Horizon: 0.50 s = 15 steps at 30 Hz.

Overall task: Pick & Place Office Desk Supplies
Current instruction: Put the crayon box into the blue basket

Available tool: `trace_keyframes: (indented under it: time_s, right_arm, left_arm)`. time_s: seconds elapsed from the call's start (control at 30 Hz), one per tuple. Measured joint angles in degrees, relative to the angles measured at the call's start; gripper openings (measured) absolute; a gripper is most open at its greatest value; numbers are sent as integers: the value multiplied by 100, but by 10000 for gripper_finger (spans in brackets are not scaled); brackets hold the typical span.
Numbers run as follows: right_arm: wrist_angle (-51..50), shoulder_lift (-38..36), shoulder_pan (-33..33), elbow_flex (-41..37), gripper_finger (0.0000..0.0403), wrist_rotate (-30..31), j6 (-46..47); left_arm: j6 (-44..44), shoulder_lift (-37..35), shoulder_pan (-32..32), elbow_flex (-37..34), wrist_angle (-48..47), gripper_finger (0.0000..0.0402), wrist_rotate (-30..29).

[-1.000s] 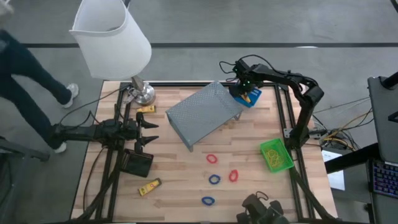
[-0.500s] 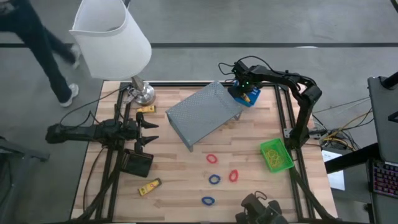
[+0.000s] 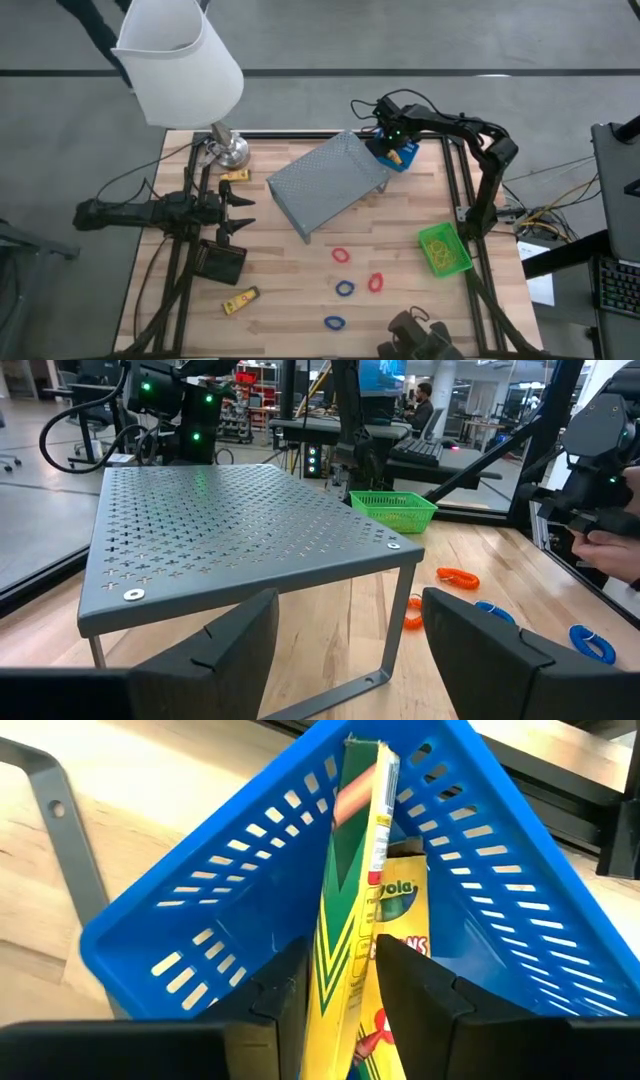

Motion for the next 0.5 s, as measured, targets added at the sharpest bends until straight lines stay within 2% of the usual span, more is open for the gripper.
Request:
trace_keyframes:
  time_s: [0.5]
  right_arm:
    - [-234,-588,33,0,128,-91,-3]
  left_arm:
    - [0,0,0,0,0,253,1]
